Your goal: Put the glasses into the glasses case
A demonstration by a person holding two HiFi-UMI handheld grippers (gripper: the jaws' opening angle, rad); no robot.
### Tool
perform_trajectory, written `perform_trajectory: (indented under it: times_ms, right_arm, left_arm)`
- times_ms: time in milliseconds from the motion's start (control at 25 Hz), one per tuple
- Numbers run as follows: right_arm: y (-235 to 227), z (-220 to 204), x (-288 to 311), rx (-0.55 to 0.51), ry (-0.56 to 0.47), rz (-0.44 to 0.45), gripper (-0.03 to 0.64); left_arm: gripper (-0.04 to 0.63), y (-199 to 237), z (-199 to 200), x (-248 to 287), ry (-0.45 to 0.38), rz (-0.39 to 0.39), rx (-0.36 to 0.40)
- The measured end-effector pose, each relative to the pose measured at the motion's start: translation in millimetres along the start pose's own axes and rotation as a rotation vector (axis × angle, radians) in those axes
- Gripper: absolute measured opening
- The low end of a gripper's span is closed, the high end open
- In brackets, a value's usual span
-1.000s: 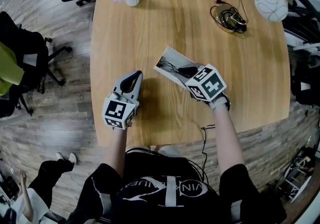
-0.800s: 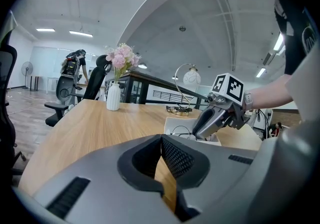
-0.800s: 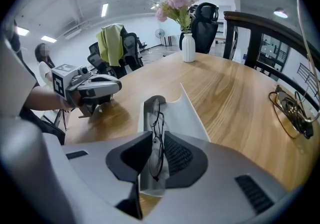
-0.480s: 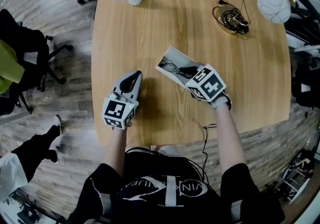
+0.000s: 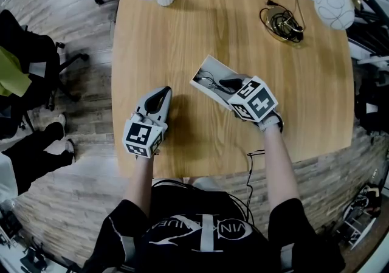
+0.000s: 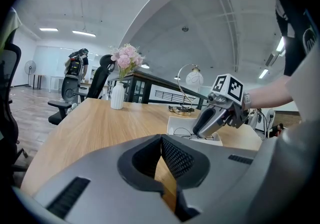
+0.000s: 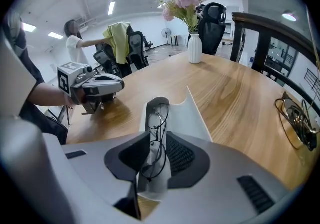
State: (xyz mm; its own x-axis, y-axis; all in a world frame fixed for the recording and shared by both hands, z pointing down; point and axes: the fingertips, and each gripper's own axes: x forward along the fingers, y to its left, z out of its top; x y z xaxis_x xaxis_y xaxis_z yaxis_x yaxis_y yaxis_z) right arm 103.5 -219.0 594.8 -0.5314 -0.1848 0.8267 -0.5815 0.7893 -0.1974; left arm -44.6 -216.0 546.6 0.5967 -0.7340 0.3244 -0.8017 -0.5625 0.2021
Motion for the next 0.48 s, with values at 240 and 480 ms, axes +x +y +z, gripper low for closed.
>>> perform_trajectory:
  times_ms: [240, 480]
  right_arm:
    - [6.4, -1.0, 1.2, 0.006, 0.000, 0.040, 0.104]
    - [4.3, 1.4, -3.5, 0.022, -0.021, 0.026, 0.112]
  left_arm:
    - [0.017, 1.7, 1.6, -3.2, -0.009, 0.006, -0.008]
    - [0.017, 3.3, 2.2, -5.7, -0.009, 0.009, -0.012]
